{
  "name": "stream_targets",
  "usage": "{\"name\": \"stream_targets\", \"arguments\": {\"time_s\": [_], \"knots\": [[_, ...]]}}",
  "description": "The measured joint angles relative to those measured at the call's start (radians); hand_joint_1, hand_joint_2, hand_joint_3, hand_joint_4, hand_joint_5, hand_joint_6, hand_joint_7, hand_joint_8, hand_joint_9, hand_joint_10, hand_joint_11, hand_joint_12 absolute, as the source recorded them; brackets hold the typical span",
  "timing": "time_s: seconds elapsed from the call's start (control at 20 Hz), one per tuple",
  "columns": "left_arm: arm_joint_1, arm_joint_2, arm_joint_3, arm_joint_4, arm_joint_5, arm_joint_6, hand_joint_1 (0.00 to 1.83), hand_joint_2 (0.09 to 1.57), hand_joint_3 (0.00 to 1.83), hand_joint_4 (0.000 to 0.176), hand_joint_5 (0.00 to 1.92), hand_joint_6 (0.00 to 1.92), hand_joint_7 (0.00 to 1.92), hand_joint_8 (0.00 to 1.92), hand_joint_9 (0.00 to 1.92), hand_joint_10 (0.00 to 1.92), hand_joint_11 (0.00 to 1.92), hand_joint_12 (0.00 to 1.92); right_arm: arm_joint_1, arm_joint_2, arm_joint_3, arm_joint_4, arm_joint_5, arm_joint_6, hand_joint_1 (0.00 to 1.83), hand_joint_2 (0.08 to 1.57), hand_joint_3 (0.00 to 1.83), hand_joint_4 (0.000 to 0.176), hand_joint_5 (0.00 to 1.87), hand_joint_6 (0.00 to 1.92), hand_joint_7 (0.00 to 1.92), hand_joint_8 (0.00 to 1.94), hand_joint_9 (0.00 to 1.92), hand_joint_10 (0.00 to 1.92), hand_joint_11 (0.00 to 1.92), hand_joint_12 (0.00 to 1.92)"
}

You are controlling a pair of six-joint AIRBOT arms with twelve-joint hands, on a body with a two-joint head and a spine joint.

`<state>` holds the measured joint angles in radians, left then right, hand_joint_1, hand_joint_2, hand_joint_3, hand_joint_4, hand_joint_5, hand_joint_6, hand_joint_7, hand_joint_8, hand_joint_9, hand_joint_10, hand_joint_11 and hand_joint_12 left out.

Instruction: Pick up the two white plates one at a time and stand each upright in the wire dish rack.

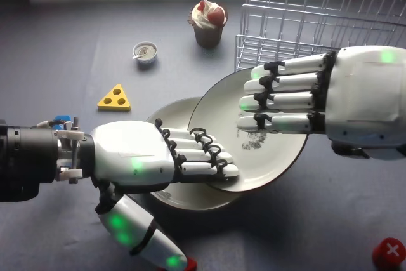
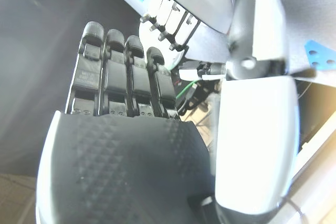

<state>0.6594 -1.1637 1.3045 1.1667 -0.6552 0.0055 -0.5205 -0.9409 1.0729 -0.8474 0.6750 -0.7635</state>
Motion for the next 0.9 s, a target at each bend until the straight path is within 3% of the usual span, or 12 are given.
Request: {"name": "stream_targets", "arguments": {"time_s": [0.2, 0.5, 0.85, 0.9], "knots": [[0.000, -0.004, 0.012, 0.005, -0.007, 0.001, 0.00, 0.89, 0.00, 0.000, 0.08, 0.00, 0.11, 0.00, 0.13, 0.00, 0.14, 0.01, 0.000, -0.055, 0.040, 0.043, -0.081, -0.001, 1.30, 0.97, 0.01, 0.000, 0.24, 0.00, 0.25, 0.01, 0.25, 0.01, 0.30, 0.05], [0.000, -0.004, 0.017, 0.008, -0.011, 0.001, 0.00, 0.90, 0.00, 0.000, 0.08, 0.00, 0.12, 0.00, 0.14, 0.01, 0.17, 0.02, -0.008, -0.131, 0.072, 0.090, -0.095, -0.068, 1.30, 0.99, 0.01, 0.000, 0.26, 0.01, 0.24, 0.00, 0.26, 0.00, 0.30, 0.05], [0.000, -0.004, 0.017, 0.005, -0.011, 0.001, 0.00, 0.89, 0.00, 0.000, 0.10, 0.00, 0.12, 0.00, 0.12, 0.00, 0.15, 0.01, -0.022, -0.200, 0.131, 0.146, -0.143, -0.073, 1.29, 1.00, 0.01, 0.000, 0.40, 0.00, 0.38, 0.01, 0.36, 0.01, 0.39, 0.08], [0.000, -0.004, 0.017, 0.004, -0.011, 0.001, 0.00, 0.90, 0.00, 0.000, 0.10, 0.00, 0.12, 0.00, 0.13, 0.00, 0.15, 0.01, -0.022, -0.204, 0.133, 0.146, -0.143, -0.073, 1.31, 0.99, 0.00, 0.000, 0.49, 0.01, 0.49, 0.01, 0.46, 0.01, 0.45, 0.11]]}}
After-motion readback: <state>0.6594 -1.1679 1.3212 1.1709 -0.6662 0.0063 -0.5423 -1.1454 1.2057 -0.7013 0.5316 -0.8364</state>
